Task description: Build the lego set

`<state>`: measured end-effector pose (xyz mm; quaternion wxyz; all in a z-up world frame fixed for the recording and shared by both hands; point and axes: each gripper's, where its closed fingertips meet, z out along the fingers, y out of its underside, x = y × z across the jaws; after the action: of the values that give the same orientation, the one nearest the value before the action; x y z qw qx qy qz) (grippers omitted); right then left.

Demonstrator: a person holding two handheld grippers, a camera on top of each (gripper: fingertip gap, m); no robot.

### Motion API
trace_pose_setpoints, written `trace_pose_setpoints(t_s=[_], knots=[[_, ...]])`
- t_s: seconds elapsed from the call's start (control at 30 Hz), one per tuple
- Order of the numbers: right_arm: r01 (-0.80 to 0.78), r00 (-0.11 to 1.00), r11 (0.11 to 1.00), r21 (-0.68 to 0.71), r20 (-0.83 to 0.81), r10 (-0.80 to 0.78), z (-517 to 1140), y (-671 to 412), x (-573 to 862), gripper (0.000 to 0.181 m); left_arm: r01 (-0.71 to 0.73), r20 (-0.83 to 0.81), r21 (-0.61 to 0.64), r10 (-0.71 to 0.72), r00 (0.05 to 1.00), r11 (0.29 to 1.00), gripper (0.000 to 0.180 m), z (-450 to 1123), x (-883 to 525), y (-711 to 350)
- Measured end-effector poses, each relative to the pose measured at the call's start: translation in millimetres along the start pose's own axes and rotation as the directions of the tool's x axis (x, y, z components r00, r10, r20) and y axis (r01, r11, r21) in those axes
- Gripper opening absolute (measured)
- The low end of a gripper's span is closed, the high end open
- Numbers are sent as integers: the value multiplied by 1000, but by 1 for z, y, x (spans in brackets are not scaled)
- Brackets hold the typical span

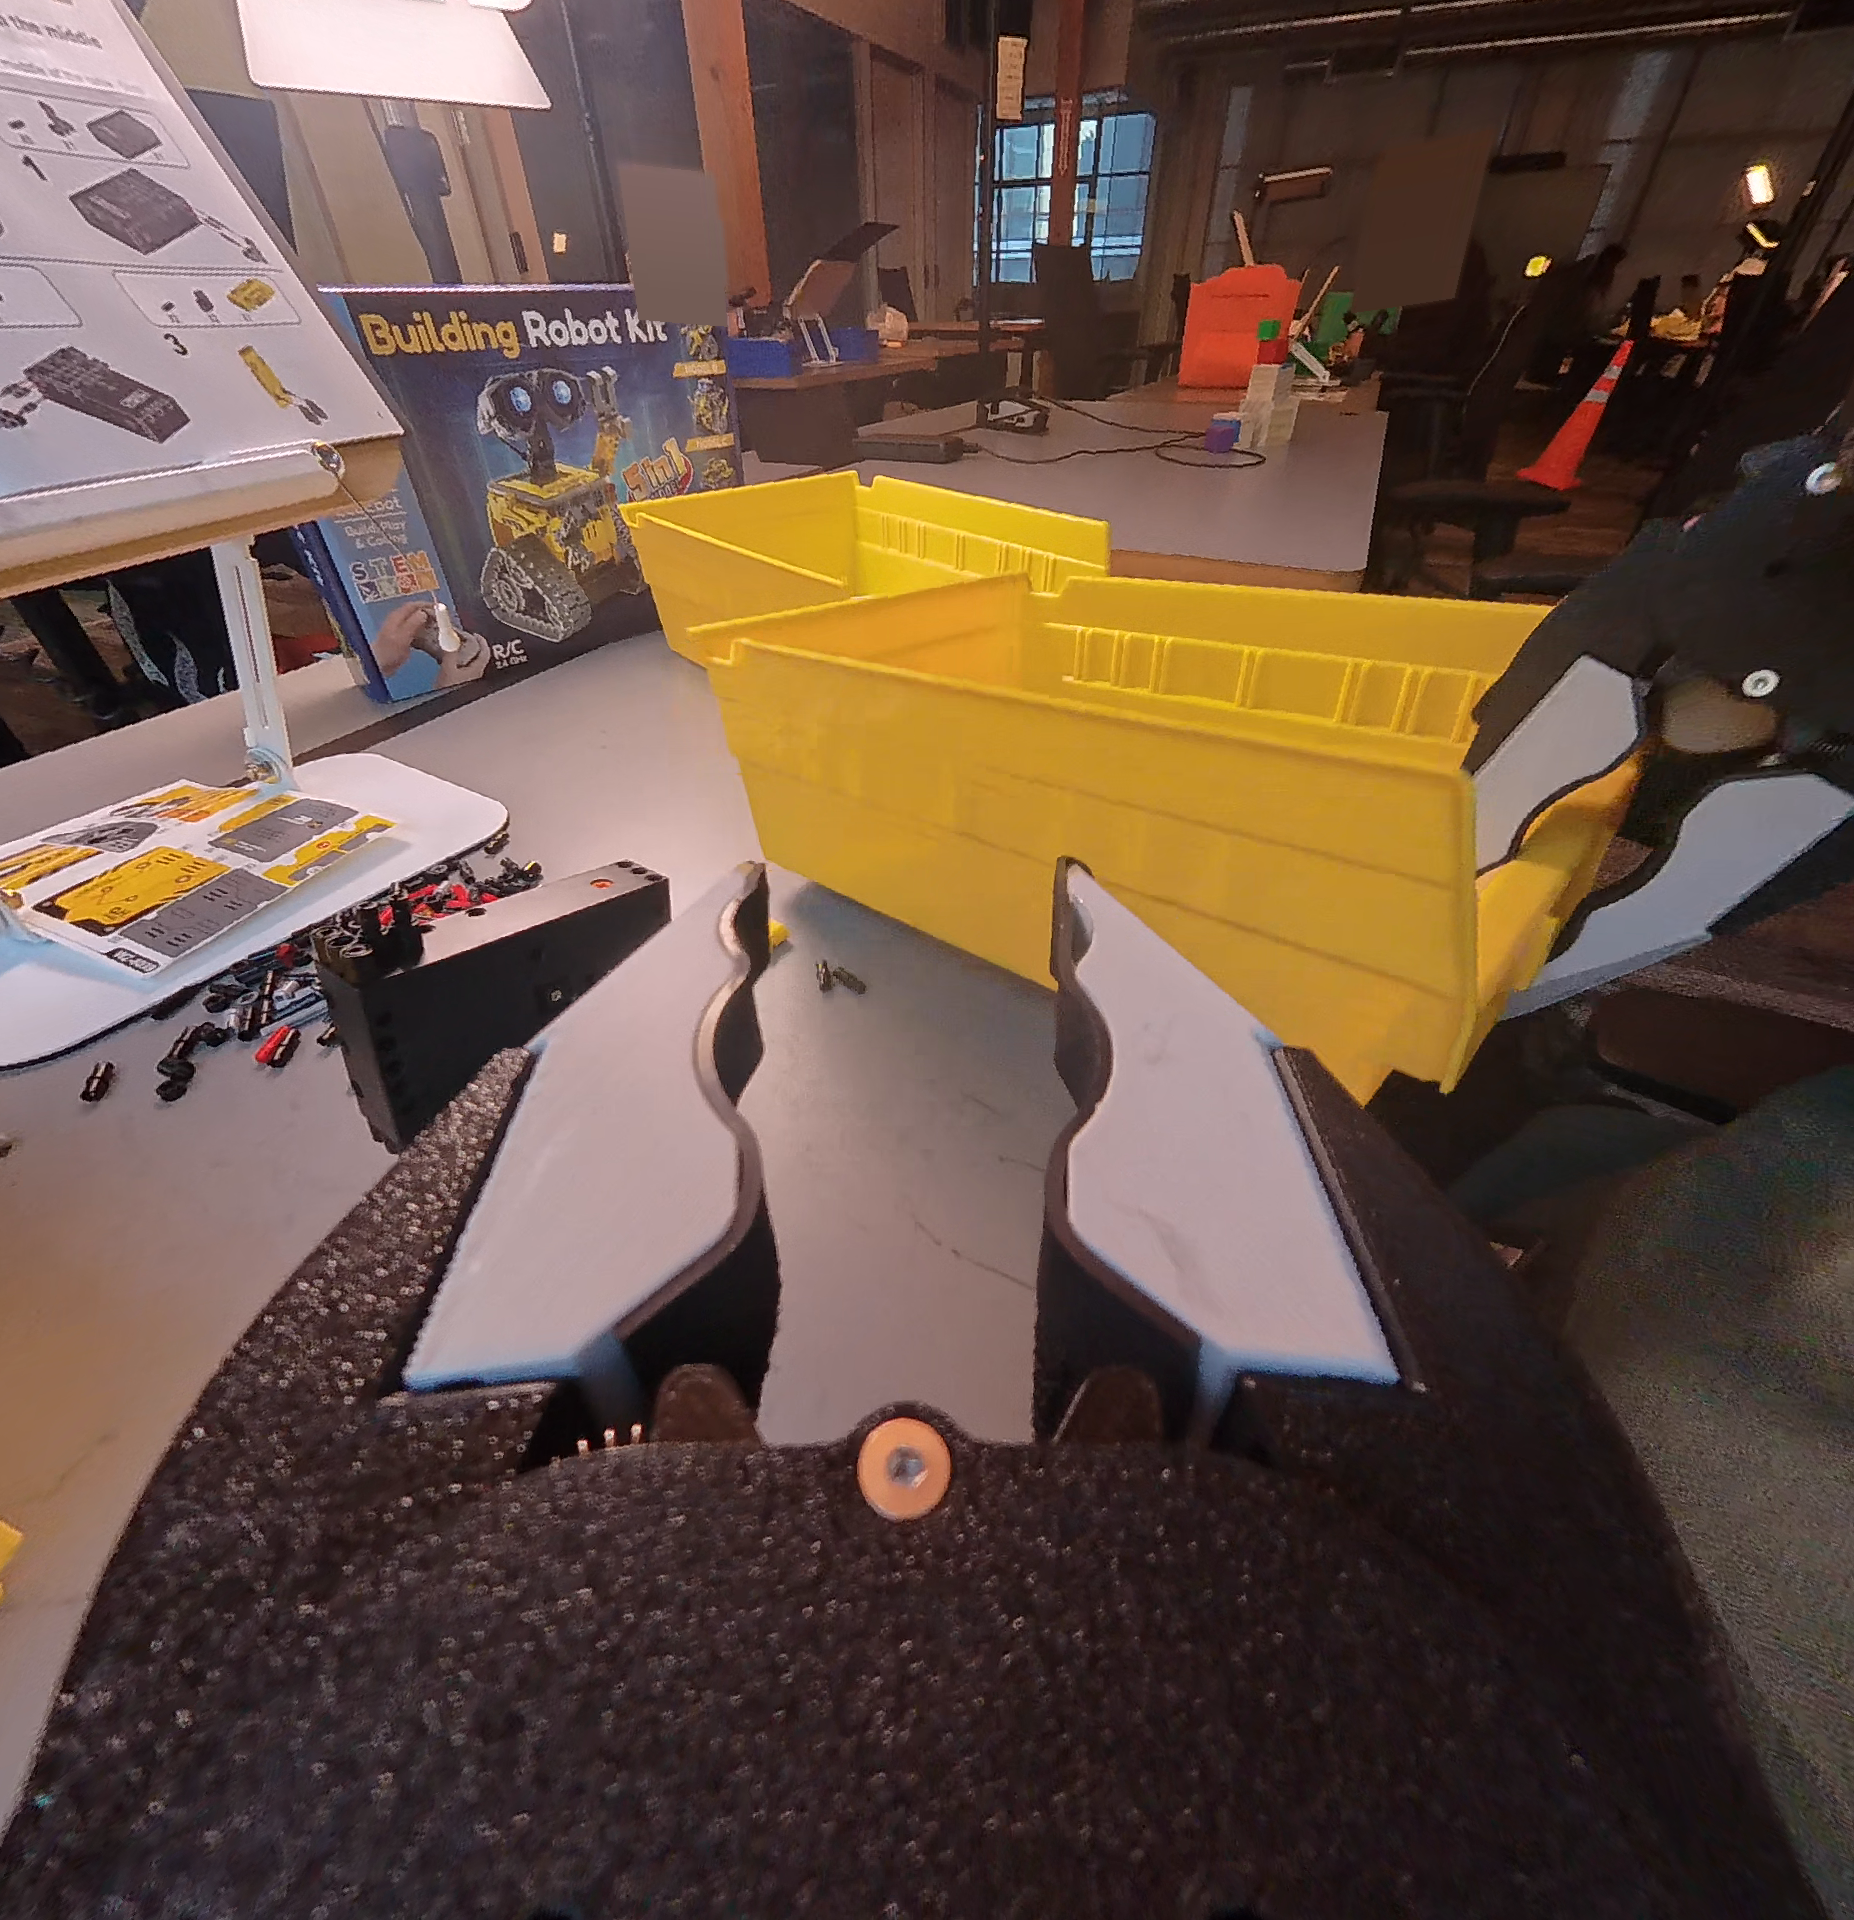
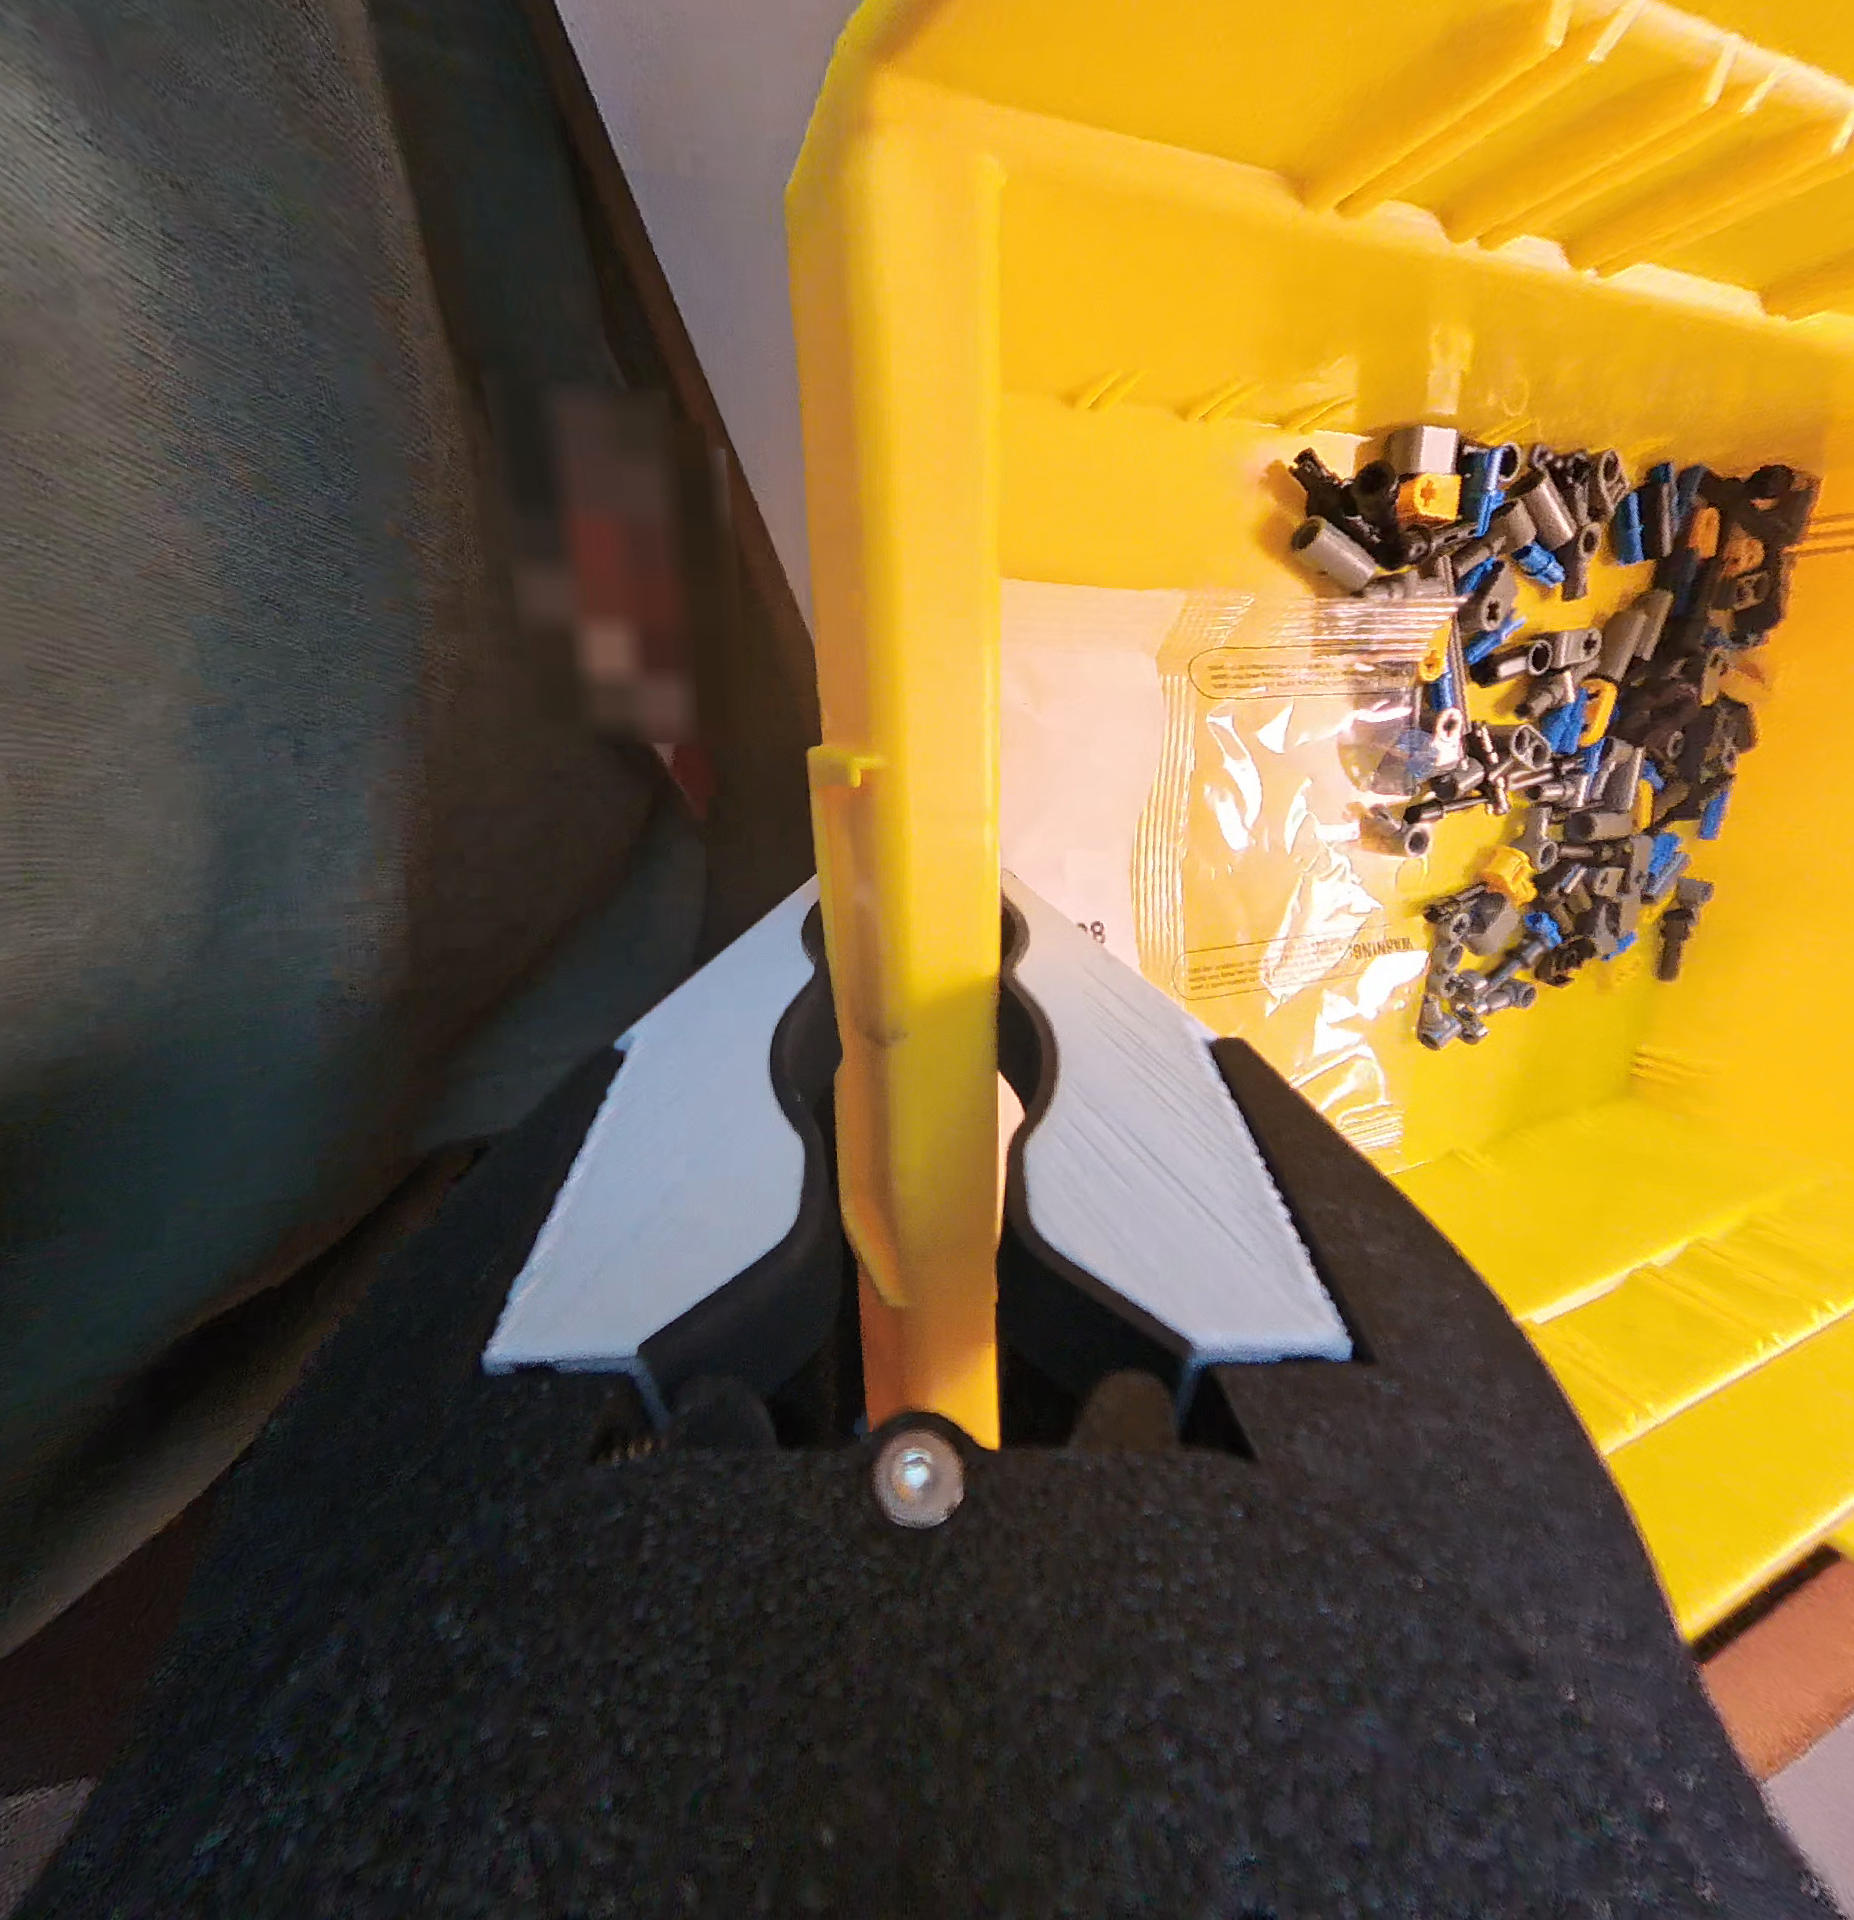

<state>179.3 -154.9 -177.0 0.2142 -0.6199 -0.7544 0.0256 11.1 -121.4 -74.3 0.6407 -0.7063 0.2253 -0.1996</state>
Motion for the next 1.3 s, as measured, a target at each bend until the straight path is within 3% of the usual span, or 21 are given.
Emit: trace_pose_setpoints(t_s=[0.2,0.37,0.57,0.9,1.3], knots=[[27,1000,998,-53,8,-26,-43,4,-6,23,-8,-20,17,9,1000,1000,53,2,7,-3],[1,993,993,-119,-114,-14,-98,21,14,25,-20,-24,25,20,1000,999,53,0,10,-6],[-138,983,974,-179,-148,112,-132,66,24,25,-19,-42,27,20,999,999,53,1,18,-6],[-255,924,917,-308,-356,138,-176,171,102,25,-23,-4,13,23,1000,1000,53,5,19,-6],[-333,861,909,-252,-474,184,-71,332,284,26,-23,135,-108,38,990,994,53,-3,-1,7]])
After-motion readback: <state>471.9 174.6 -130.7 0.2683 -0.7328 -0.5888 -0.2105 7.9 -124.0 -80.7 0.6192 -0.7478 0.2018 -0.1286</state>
